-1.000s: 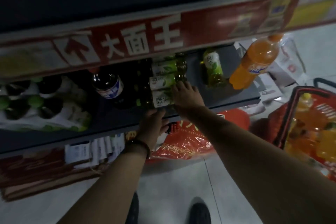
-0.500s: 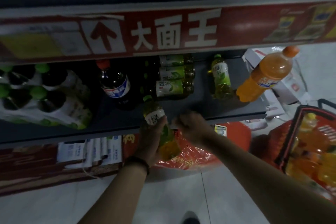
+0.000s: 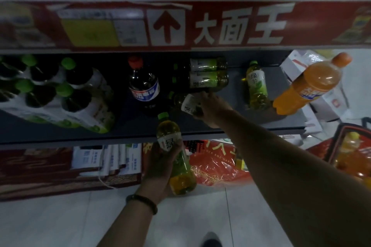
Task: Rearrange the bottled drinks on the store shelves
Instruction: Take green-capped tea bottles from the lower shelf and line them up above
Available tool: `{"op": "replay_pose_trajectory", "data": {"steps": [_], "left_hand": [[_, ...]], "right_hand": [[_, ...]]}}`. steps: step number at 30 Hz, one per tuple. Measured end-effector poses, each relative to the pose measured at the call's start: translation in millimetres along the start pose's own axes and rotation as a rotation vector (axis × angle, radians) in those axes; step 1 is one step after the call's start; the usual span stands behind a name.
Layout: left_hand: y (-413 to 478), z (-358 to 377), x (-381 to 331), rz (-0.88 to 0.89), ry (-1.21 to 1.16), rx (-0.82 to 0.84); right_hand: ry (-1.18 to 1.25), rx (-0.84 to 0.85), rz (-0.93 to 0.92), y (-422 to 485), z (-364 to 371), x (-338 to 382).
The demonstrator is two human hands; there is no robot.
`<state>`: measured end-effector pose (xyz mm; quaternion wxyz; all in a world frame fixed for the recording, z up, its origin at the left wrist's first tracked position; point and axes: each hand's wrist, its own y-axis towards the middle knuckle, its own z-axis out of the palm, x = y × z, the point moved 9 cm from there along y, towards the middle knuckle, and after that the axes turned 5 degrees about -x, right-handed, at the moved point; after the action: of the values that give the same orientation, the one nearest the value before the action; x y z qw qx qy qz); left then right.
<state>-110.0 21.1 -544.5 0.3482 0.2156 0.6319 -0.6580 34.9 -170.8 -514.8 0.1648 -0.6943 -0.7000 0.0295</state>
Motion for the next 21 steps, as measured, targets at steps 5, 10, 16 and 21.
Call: {"op": "replay_pose_trajectory", "data": {"steps": [5,10,16,21], "left_hand": [[-23.6,-18.8,5.2,-0.02,-0.059,-0.008],[-75.9,-51.8,-9.5,-0.058,-0.062,-0.016],[-181.1,-113.0,-74.9,-0.006,-0.081,-0.037],[-272.6,-160.3,-159.6,0.06,-0.127,-0.055]], "right_hand": [[0.381,0.274,0.225,-45.2,25.0,3.8],[0.833,0.314,0.365,-140.4,30.5,32.1],[1.216,0.376,0.351,-256.3,-48.3,110.2],[1.265,0.371,0.218,-302.6,-154.0,207.2]]}}
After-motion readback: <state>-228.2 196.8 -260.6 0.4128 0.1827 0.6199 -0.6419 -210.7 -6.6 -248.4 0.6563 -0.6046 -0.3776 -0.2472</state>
